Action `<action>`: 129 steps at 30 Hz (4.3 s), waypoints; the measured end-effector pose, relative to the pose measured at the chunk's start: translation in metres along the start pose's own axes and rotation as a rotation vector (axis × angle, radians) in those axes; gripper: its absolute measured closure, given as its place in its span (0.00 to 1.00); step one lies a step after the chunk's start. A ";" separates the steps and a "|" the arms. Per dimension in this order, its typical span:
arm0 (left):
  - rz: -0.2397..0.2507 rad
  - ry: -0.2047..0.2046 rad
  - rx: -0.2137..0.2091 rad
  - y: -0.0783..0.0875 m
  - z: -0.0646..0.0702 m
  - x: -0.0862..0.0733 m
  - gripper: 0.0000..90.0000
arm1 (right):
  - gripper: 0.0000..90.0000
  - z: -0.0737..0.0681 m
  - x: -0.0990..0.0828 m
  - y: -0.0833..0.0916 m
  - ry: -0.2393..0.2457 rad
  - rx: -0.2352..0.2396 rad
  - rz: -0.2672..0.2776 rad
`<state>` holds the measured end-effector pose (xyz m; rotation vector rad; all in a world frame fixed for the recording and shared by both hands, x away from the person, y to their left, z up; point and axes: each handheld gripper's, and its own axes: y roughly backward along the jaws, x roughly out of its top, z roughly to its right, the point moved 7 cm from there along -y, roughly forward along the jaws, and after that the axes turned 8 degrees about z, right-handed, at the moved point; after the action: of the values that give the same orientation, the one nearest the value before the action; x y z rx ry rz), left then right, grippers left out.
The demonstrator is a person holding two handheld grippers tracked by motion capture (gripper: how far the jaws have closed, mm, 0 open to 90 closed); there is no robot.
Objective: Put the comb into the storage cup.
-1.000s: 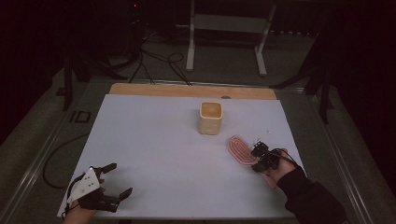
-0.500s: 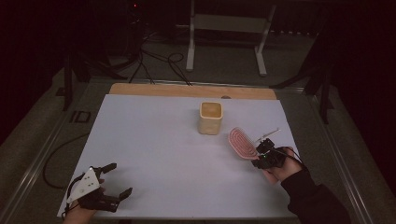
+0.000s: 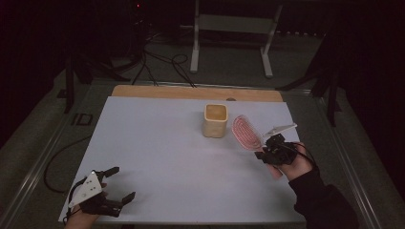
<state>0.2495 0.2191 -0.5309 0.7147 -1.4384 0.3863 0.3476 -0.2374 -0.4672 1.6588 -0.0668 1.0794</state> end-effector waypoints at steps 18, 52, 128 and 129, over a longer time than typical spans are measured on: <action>-0.002 0.000 0.002 0.001 0.000 0.000 0.00 | 0.78 -0.019 0.058 -0.022 0.054 0.025 0.175; 0.011 0.012 0.001 0.003 -0.001 0.000 0.00 | 0.78 -0.045 0.157 -0.053 0.130 0.087 0.439; 0.017 0.029 0.002 0.005 -0.003 -0.002 0.00 | 0.78 -0.003 0.167 -0.134 0.050 0.193 0.765; 0.016 0.029 0.002 0.005 -0.003 -0.002 0.00 | 0.78 -0.003 0.165 -0.134 0.054 0.193 0.762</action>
<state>0.2490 0.2250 -0.5315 0.6967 -1.4173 0.4094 0.5144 -0.1058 -0.4564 1.8188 -0.6154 1.7381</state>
